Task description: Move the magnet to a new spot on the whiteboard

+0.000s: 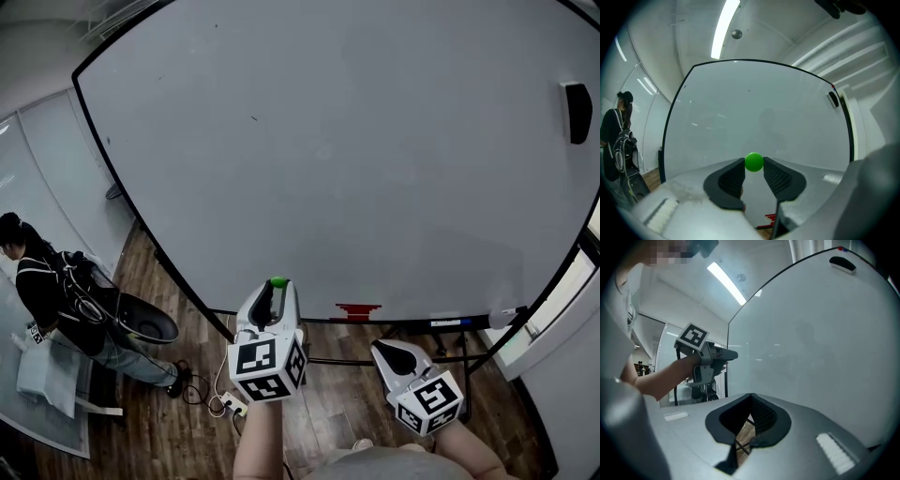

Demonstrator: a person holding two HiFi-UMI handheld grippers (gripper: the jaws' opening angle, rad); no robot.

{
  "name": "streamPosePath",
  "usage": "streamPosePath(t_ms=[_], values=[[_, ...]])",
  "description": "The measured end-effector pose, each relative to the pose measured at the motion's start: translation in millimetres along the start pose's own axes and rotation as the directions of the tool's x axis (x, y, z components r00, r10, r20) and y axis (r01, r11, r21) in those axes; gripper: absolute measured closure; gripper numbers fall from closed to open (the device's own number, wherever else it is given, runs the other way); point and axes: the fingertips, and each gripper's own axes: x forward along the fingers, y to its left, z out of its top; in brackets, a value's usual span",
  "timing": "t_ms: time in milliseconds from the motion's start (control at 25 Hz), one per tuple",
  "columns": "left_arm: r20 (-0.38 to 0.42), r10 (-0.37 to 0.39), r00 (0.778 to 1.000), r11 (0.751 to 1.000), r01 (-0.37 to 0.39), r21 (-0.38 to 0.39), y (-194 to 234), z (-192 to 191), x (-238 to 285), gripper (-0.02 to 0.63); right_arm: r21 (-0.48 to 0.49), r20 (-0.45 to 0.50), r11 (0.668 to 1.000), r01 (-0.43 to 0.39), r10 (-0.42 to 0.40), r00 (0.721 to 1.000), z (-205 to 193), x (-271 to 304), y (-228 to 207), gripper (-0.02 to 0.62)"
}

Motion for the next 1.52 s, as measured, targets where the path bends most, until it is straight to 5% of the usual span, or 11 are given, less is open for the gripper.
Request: streamPosePath(t_ms=[360,880,1520], values=[[0.042,-0.019,0.999,0.999,0.018,0.028,17.2,31.4,48.5,0.471,0.007,-0.024,1.000,-0.016,0.017,1.000,-4.5,29.0,-5.0,0.594],[0.029,0.017,0.999,0.998,-0.019,0.055,45.9,27.6,105.1,0.471,-0.009,-0.022,0.994,-0.105,0.105,0.994,-3.9,88.7,-17.7,0.594],[0.054,0.005,0.999,0.998,-0.009,0.059,64.5,45.2,124.7,0.471,0.010,-0.006,0.984,-0.178,0.178,0.984,-2.4,136.7,-17.0,0.594]])
